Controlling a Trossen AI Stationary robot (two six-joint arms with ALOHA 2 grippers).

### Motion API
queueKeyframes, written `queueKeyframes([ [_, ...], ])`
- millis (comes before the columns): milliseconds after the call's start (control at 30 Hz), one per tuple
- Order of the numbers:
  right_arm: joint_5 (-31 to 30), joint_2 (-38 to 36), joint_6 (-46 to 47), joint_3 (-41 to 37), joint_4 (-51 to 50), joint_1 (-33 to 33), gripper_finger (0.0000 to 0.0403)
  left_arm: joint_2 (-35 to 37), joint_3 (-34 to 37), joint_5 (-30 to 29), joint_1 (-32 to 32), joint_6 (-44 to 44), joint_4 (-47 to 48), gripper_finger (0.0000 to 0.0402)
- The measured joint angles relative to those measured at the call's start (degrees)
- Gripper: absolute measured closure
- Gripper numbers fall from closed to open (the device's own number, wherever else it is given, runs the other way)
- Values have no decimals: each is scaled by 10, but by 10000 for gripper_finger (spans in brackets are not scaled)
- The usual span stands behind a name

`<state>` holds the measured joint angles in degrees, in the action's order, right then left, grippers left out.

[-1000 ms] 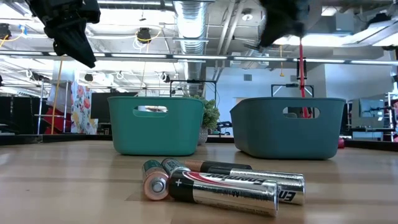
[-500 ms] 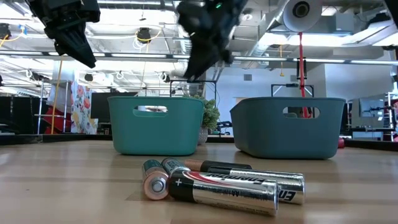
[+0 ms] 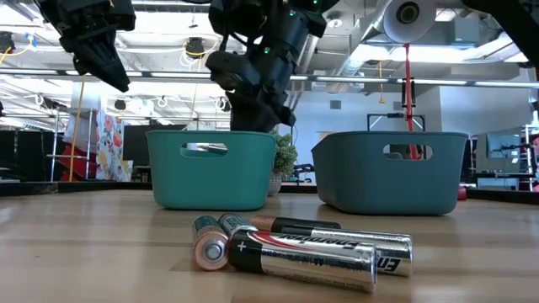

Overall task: Sort batteries
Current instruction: Put the silver battery into the green bin

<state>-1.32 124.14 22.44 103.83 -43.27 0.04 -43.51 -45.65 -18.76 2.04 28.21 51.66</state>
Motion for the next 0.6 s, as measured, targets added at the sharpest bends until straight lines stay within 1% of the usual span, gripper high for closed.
queueKeyframes([
  [167,0,0,0,0,0,-11,350,0,0,2,0,2,0,281],
  [600,1,0,-5,-1,2,-17,348,0,0,2,0,3,0,281],
])
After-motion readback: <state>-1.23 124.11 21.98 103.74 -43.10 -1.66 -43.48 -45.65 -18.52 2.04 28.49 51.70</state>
